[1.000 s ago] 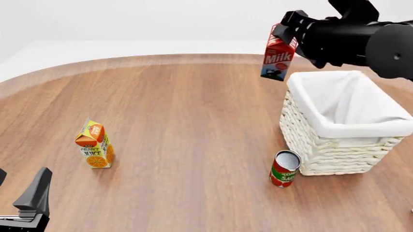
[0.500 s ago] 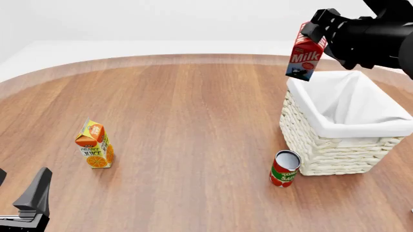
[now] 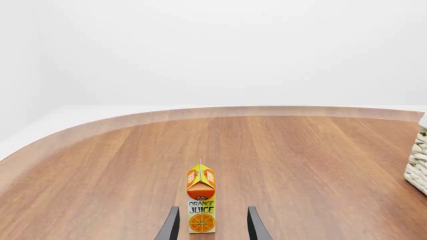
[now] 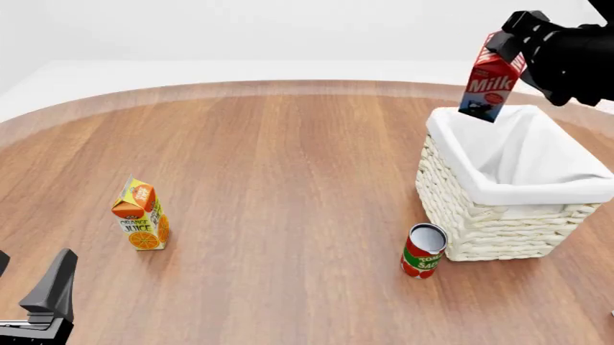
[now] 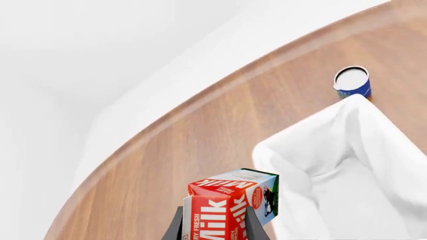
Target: Pick the milk and place it in the basket.
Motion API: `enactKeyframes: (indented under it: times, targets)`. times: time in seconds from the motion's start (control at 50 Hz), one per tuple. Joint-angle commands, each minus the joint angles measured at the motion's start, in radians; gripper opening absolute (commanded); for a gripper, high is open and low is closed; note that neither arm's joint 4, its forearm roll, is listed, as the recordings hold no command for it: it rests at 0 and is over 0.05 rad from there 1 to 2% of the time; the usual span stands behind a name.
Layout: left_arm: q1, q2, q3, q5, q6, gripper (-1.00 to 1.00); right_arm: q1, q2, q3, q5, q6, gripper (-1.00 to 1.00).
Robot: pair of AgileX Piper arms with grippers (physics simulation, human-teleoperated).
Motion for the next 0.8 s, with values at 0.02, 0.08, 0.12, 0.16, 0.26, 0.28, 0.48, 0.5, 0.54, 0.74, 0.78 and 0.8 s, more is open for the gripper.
enactKeyframes:
  times: [0.02, 0.08, 0.12, 0.16, 0.26, 0.28, 0.48, 0.5, 0.54, 0.74, 0.78, 0.8]
  targets:
    - [0.000, 0.000, 0.000, 0.000, 0.000, 1.00, -0.031, -0.025, -0.008, 0.000, 0.022, -1.00]
    - [0.000, 0.000, 0.000, 0.000, 0.000, 1.00, -0.036, -0.024, 0.003, 0.003, 0.030, -1.00]
    - [0.000, 0.000, 0.000, 0.000, 0.000, 1.00, -0.038, -0.021, 0.008, 0.003, 0.036, -1.00]
    - [0.000, 0.000, 0.000, 0.000, 0.000, 1.00, -0.046, -0.025, 0.012, 0.005, 0.039, -1.00]
    - [0.000, 0.000, 0.000, 0.000, 0.000, 1.00, -0.068, -0.035, 0.024, 0.008, 0.045, -1.00]
    - [0.000, 0.000, 0.000, 0.000, 0.000, 1.00, -0.068, -0.035, 0.024, 0.008, 0.045, -1.00]
    - [0.000, 0.000, 0.000, 0.000, 0.000, 1.00, -0.105, -0.042, 0.038, 0.012, 0.067, -1.00]
    - [0.000, 0.000, 0.000, 0.000, 0.000, 1.00, -0.105, -0.042, 0.038, 0.012, 0.067, -1.00]
    - [0.000, 0.000, 0.000, 0.000, 0.000, 1.00, -0.116, -0.041, 0.039, 0.012, 0.070, -1.00]
    - [0.000, 0.000, 0.000, 0.000, 0.000, 1.00, -0.134, -0.028, 0.049, 0.001, 0.090, -1.00]
    - [0.000, 0.000, 0.000, 0.000, 0.000, 1.00, -0.132, -0.024, 0.049, -0.001, 0.094, -1.00]
    - [0.000, 0.000, 0.000, 0.000, 0.000, 1.00, -0.134, -0.023, 0.048, -0.003, 0.095, -1.00]
